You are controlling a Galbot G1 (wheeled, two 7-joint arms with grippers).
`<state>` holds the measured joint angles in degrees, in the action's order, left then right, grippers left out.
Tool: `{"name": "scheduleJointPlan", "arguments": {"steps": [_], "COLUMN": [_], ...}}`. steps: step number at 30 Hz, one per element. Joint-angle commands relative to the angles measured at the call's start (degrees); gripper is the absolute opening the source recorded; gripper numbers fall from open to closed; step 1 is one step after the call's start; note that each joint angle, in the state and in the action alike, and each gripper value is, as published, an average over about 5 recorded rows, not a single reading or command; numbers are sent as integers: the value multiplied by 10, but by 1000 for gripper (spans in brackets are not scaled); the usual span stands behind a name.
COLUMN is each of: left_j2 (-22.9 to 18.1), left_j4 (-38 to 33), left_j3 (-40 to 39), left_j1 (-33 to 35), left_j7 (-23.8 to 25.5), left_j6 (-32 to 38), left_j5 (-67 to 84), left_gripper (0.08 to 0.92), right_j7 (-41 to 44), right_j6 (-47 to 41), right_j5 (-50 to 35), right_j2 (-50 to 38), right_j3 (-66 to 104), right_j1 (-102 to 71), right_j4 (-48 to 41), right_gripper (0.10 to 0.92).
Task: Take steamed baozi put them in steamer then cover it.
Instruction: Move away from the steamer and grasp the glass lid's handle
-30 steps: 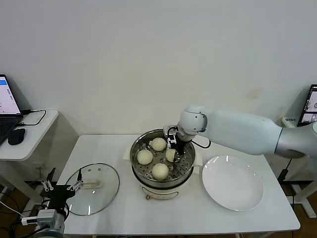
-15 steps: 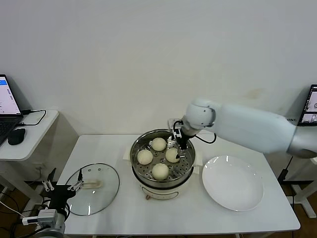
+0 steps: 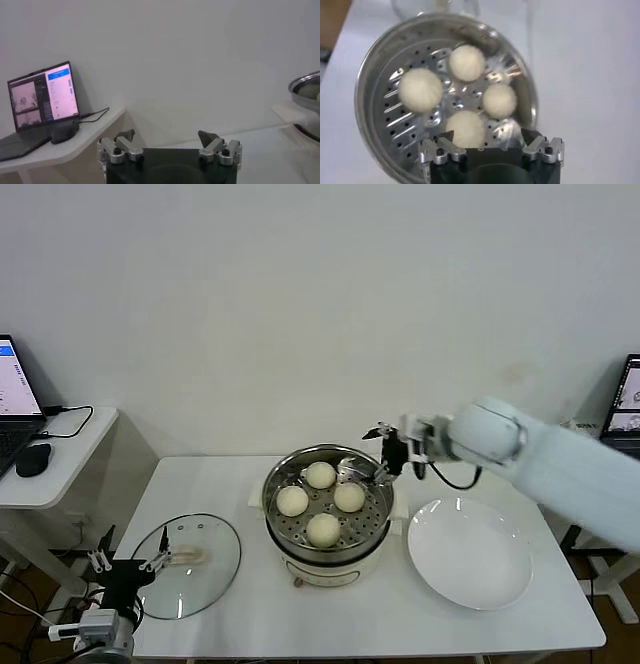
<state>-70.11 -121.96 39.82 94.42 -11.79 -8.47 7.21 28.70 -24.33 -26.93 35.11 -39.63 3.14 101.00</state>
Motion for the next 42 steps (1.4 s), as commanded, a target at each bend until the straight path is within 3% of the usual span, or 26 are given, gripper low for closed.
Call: {"name": "scheduleJointPlan", "arguments": {"steps": [1, 10, 17, 22, 28, 42], "left_j2": [-5, -13, -6, 23, 57, 79], "left_j4": [4, 18, 85, 118, 138, 265], "left_j3": [-7, -30, -19, 28, 50, -30], "left_j1": [2, 1, -17, 18, 80, -26], "left_j7": [-4, -10, -21, -14, -27, -44], "left_j6": [8, 23, 65, 111, 133, 148], "left_j5": [-5, -64, -396, -610, -746, -789], "left_gripper": [823, 823, 823, 823, 823, 823], "right_j7": [-230, -164, -151, -172, -198, -220], "right_j6": [163, 285, 318, 334, 337, 347], "right_j5": [23, 139, 155, 165, 161, 173], "right_j2": [-46, 244, 408, 444, 460, 488], "right_j3": [533, 849, 918, 928, 945, 948], "right_j1": [-592, -864, -953, -987, -984, -986], "right_j4": [93, 100, 104, 102, 92, 81], "right_gripper": [823, 823, 823, 823, 823, 823]}}
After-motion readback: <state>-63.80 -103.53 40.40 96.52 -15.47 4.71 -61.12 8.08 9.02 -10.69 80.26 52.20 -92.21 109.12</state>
